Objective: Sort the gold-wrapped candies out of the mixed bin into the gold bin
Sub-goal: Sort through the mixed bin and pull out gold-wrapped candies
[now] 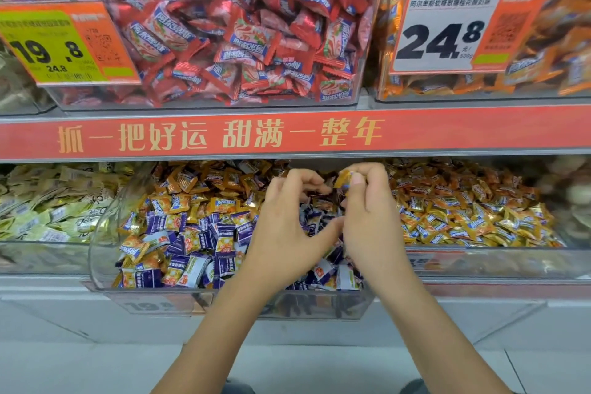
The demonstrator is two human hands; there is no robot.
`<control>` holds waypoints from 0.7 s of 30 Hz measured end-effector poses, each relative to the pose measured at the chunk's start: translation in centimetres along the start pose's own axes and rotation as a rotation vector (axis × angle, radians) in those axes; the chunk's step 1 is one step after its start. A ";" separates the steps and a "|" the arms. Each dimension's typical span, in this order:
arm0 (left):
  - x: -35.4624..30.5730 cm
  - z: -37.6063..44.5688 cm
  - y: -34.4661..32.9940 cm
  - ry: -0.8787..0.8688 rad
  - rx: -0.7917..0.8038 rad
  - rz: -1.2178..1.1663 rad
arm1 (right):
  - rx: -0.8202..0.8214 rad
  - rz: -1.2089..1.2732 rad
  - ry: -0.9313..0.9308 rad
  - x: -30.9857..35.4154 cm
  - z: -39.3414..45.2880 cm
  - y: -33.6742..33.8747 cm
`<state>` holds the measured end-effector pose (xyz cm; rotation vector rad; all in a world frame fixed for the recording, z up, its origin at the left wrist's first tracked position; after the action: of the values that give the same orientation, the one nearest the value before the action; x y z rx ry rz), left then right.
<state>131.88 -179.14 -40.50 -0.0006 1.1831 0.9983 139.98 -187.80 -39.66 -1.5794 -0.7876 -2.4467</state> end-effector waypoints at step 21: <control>6.2 10.0 -5.4 0.359 0.984 0.493 | 0.263 -0.427 -0.172 -7.8 3.7 7.9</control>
<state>143.16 -173.54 -43.53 0.9603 1.9656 0.7462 149.42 -194.12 -42.49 -1.6718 -1.5485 -2.3474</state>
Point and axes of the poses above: each hand's wrist, its own z-axis towards the middle knuckle, its own y-axis out of the back of the hand, x = y × z, the point moved 4 cm from there along z, towards the middle knuckle, and after that the axes turned 5 degrees about -z, right-handed, at the moved point
